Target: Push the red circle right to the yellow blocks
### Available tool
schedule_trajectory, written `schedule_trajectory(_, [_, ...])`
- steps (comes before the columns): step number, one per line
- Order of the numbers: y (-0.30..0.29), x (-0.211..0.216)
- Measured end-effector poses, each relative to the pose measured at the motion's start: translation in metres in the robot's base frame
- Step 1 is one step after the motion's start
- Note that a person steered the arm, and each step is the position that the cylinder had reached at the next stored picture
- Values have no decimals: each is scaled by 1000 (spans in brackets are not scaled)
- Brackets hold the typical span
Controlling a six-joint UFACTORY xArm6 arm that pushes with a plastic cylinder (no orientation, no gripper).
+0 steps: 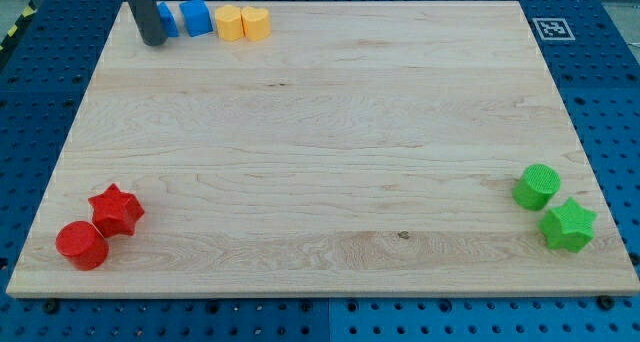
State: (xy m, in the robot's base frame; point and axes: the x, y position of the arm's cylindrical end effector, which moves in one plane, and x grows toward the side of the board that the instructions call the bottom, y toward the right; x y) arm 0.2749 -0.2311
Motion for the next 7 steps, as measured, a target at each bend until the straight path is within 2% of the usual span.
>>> schedule_trajectory(1, [-13, 20])
schedule_trajectory(2, [-65, 92])
schedule_trajectory(3, [-73, 143])
schedule_trajectory(4, [-73, 248])
schedule_trajectory(5, [-72, 329])
schedule_trajectory(6, [-72, 331])
schedule_trajectory(7, [-48, 328])
